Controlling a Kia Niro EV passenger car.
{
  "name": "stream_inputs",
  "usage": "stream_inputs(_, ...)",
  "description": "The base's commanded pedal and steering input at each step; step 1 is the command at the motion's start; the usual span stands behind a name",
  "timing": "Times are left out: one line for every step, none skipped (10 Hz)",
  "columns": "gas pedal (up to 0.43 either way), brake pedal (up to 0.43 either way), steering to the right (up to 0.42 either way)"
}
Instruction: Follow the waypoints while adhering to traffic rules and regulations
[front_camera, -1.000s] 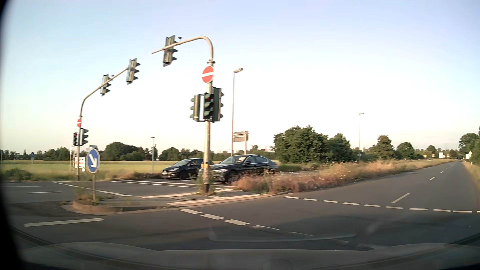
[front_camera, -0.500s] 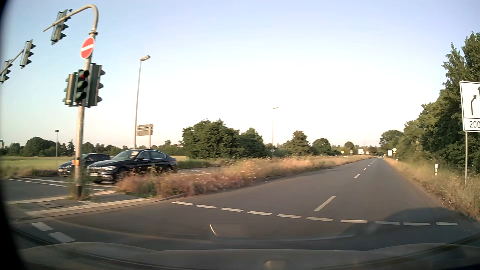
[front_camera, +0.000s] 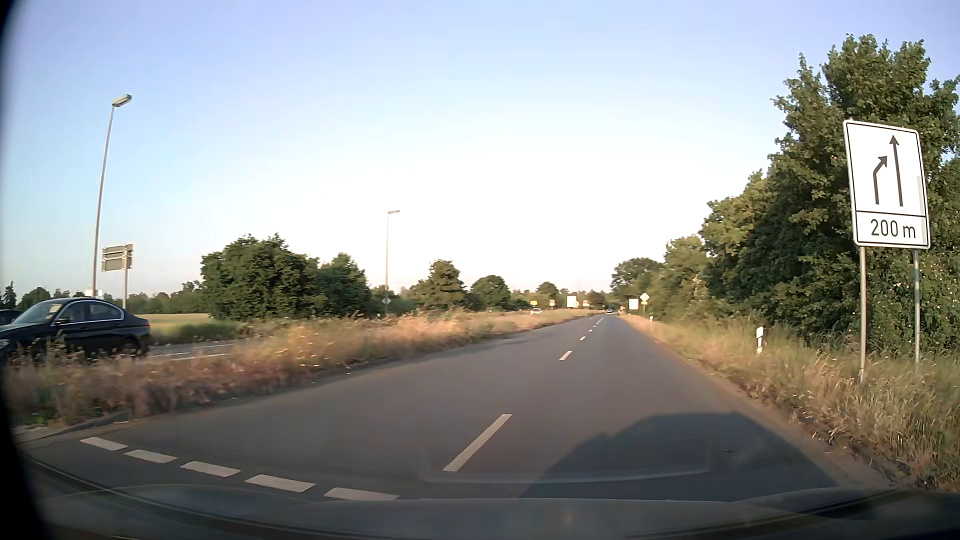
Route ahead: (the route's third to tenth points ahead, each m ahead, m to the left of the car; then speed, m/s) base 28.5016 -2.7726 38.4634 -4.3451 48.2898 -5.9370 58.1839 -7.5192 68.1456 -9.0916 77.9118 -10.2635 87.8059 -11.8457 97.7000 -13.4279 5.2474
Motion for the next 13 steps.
stream_inputs(0.197,0.012,0.277)
stream_inputs(0.209,0.012,0.223)
stream_inputs(0.220,0.012,0.180)
stream_inputs(0.228,0.012,0.137)
stream_inputs(0.228,0.012,0.094)
stream_inputs(0.240,0.012,0.071)
stream_inputs(0.240,0.012,0.048)
stream_inputs(0.240,0.012,0.034)
stream_inputs(0.240,0.012,0.027)
stream_inputs(0.240,0.012,0.019)
stream_inputs(0.240,0.012,0.016)
stream_inputs(0.240,0.012,0.014)
stream_inputs(0.240,0.012,0.009)
